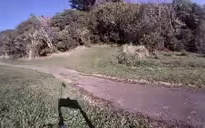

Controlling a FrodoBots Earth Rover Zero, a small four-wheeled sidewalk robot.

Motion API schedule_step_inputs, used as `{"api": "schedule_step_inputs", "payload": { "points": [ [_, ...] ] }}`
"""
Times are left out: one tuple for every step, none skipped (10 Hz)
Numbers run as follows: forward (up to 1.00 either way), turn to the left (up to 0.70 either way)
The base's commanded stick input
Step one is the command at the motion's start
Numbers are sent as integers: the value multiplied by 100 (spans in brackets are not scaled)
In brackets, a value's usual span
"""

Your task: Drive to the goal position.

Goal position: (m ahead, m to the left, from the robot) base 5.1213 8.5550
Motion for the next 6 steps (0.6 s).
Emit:
{"api": "schedule_step_inputs", "payload": {
  "points": [
    [4, 3],
    [3, 3],
    [3, 3],
    [3, 3],
    [3, 3],
    [4, 3]
  ]
}}
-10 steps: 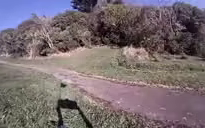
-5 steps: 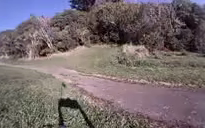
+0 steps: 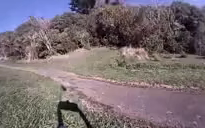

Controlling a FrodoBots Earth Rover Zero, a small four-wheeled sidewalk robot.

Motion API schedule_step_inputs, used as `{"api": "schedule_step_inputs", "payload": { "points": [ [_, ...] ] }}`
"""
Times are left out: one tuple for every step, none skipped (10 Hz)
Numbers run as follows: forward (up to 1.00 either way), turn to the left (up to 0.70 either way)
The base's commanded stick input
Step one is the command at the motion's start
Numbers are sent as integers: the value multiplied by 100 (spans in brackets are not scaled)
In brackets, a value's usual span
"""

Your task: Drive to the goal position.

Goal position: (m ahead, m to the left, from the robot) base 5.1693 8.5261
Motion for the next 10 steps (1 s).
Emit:
{"api": "schedule_step_inputs", "payload": {
  "points": [
    [13, 1],
    [31, 2],
    [49, 3],
    [50, 3],
    [50, 3],
    [3, 3],
    [3, 3],
    [3, 3],
    [3, 3],
    [6, 3]
  ]
}}
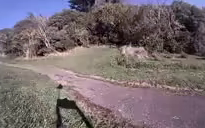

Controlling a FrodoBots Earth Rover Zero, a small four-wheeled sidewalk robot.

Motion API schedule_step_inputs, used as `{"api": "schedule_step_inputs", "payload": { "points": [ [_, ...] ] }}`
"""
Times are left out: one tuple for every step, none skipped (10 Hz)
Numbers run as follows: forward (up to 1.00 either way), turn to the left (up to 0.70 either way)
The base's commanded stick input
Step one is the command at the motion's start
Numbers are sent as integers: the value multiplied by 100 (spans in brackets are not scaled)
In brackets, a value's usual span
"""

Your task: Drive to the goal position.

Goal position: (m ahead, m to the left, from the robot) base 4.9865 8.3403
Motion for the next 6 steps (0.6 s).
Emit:
{"api": "schedule_step_inputs", "payload": {
  "points": [
    [18, 3],
    [50, 3],
    [50, 3],
    [50, 3],
    [46, 3],
    [43, 2]
  ]
}}
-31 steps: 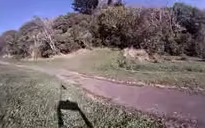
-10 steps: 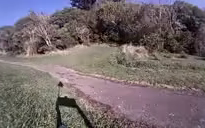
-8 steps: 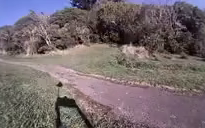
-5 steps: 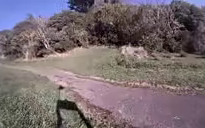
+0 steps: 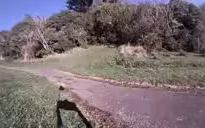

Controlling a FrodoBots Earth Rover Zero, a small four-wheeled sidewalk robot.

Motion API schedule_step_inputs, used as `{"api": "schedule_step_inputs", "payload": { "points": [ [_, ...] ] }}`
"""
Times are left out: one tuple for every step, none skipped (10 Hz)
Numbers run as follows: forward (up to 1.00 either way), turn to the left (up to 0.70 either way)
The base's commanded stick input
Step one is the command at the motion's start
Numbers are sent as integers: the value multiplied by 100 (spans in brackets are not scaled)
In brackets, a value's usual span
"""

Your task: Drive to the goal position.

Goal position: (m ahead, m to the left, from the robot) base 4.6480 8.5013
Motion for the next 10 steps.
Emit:
{"api": "schedule_step_inputs", "payload": {
  "points": [
    [4, 3],
    [3, 3],
    [4, 3],
    [3, 3],
    [4, 3],
    [3, 3],
    [3, 3],
    [3, 3],
    [3, 3],
    [4, 3]
  ]
}}
